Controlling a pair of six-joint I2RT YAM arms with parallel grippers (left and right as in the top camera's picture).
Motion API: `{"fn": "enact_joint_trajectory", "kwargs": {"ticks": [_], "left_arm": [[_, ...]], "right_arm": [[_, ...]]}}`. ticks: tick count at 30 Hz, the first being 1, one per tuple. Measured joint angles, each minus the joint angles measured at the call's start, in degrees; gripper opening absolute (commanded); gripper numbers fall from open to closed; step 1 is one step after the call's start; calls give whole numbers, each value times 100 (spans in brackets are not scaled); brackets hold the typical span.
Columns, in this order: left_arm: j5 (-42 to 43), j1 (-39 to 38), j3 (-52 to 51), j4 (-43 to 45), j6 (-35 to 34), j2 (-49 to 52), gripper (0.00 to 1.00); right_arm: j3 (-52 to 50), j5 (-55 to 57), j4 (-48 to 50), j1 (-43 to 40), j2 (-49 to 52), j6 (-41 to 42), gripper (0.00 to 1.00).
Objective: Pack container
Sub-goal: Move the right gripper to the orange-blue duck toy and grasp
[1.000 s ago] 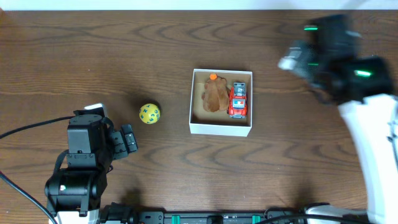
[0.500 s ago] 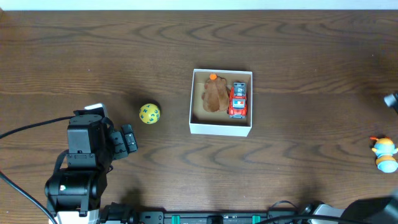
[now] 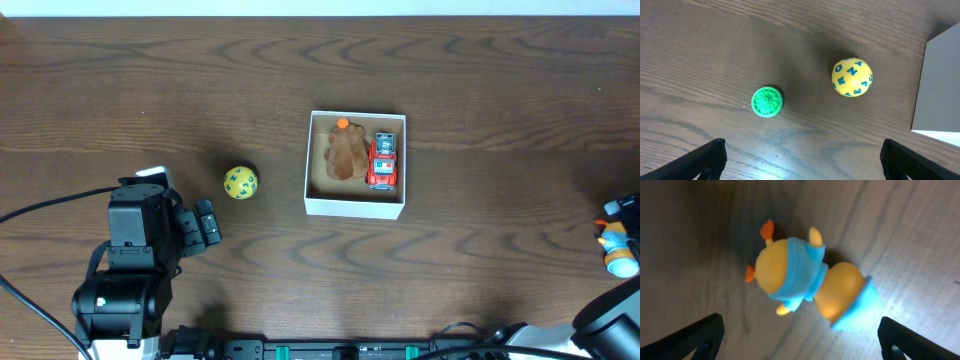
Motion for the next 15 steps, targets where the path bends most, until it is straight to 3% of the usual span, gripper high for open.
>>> {"fn": "enact_joint_trajectory", "kwargs": {"ticks": [7, 10, 14, 15], "left_arm": [[0, 0, 0, -2, 0, 0, 98], [0, 0, 0, -2, 0, 0, 98], [0, 0, 0, -2, 0, 0, 98], [0, 0, 0, -2, 0, 0, 98]], "right_arm": [[-284, 31, 549, 0, 358, -39, 96], [-310, 55, 640, -9, 487, -111, 66], [-315, 70, 667, -24, 640, -96, 7], [-315, 66, 671, -24, 640, -96, 1]]}}
